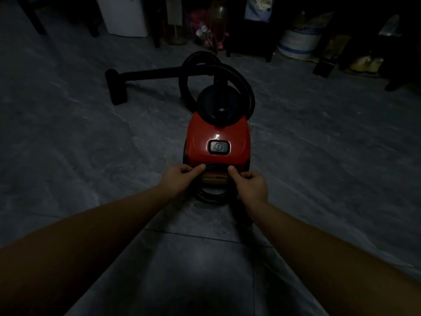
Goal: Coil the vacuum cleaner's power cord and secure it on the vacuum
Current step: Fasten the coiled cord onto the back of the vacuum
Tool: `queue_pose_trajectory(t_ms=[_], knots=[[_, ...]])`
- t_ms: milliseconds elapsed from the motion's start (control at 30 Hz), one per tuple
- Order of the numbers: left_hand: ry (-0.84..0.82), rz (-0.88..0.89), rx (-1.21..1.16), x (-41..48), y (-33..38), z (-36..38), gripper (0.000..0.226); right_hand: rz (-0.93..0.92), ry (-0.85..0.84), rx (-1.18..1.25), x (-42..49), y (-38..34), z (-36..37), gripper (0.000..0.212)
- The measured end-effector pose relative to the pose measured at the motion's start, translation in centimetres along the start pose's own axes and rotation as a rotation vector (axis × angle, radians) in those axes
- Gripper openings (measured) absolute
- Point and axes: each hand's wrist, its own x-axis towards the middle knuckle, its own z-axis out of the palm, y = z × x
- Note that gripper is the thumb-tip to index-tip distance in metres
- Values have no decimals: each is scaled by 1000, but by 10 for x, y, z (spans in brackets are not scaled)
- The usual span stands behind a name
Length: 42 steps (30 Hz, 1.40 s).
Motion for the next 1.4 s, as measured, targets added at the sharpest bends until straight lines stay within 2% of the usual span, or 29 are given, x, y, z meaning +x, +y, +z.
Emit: queue_pose_trajectory(t_ms=[167, 433, 567, 633, 733, 800, 967, 1133, 1400], knots=[[9, -47, -24, 4, 6, 1, 50, 38, -5, -18, 1, -6, 3, 63], [27, -61, 2, 5, 8, 4, 42, 20, -22, -30, 3, -7, 1, 56], [-24, -76, 3, 0, 7, 1, 47, 9, -36, -50, 0, -5, -1, 55], [-61, -58, 23, -4, 8, -2, 40, -8, -39, -86, -1, -5, -3, 54], [-112, -27, 94, -6, 8, -4, 14, -48, -20, -165, -3, -5, -8, 50], [-129, -16, 127, -6, 7, -4, 14, -104, -5, -226, -8, -5, -11, 50], [-125, 42, 191, -6, 3, -7, 21, -229, -30, -338, -18, 0, -14, 60], [-123, 47, 172, -5, 4, -9, 24, -195, -3, -345, -22, -6, -3, 81], [-124, 82, 217, -1, 0, -12, 24, -149, 2, -317, -28, -14, 2, 99]])
